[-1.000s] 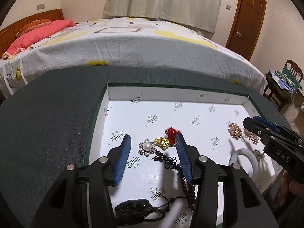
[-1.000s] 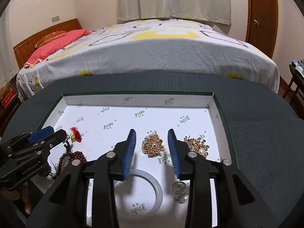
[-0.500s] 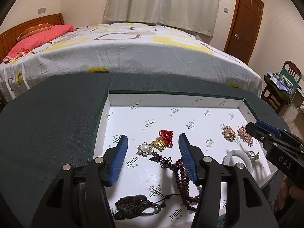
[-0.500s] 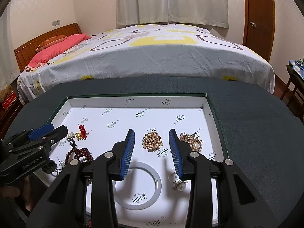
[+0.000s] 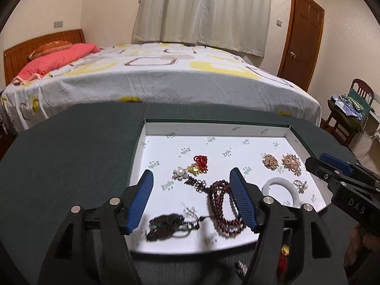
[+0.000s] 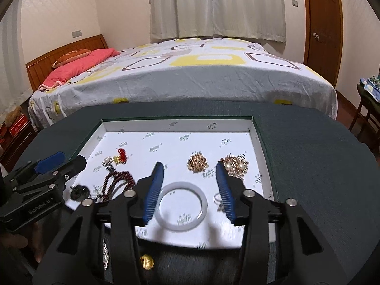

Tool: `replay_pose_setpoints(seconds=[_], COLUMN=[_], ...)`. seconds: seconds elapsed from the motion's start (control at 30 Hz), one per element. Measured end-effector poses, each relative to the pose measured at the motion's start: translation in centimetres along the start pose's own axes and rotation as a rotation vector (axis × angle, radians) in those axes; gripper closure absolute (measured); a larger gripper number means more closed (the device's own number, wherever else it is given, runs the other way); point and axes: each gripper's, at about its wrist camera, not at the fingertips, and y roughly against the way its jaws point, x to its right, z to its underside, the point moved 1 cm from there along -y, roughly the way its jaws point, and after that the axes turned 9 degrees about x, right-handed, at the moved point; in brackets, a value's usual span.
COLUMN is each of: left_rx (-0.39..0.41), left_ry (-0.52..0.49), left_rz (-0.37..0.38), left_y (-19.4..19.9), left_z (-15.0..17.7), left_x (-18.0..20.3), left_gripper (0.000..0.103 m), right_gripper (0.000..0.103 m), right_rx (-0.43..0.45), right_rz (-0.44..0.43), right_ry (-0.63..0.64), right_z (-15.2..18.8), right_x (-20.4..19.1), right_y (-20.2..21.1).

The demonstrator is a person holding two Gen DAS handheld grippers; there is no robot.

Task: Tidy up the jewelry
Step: 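Withdraw both tools from the box toward the last two pieces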

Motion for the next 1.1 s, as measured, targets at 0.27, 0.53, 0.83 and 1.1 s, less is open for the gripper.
replay_pose_setpoints(seconds=[0.27, 0.53, 0.83, 1.1], left_rx=[0.030, 0.015, -0.028, -0.083], left_ry=[0.015, 0.012, 0.017, 0.022], left_rz=[-0.010, -0.020, -0.032, -0.074], left_y=[3.7, 5.9, 7.1, 7.4], left_z=[0.9, 2.7, 5.0, 6.4], left_x=[0.1, 0.2, -0.4, -2.5], left_gripper=[0.038, 0.038, 0.038, 0.038], right_gripper=[0.058, 0.058, 0.058, 0.058], right_rx=[0.003, -0.035, -0.094, -0.155], right_rz=[-0.017, -0.048, -0.085, -0.085], right_ry=[0.001, 0.012, 0.046, 0.064], right_z=[1.5, 4.0, 6.5, 7.7], right_x=[-0.2, -1.5, -3.6, -4.7], right_y=[3.6, 5.6, 5.0, 3.1])
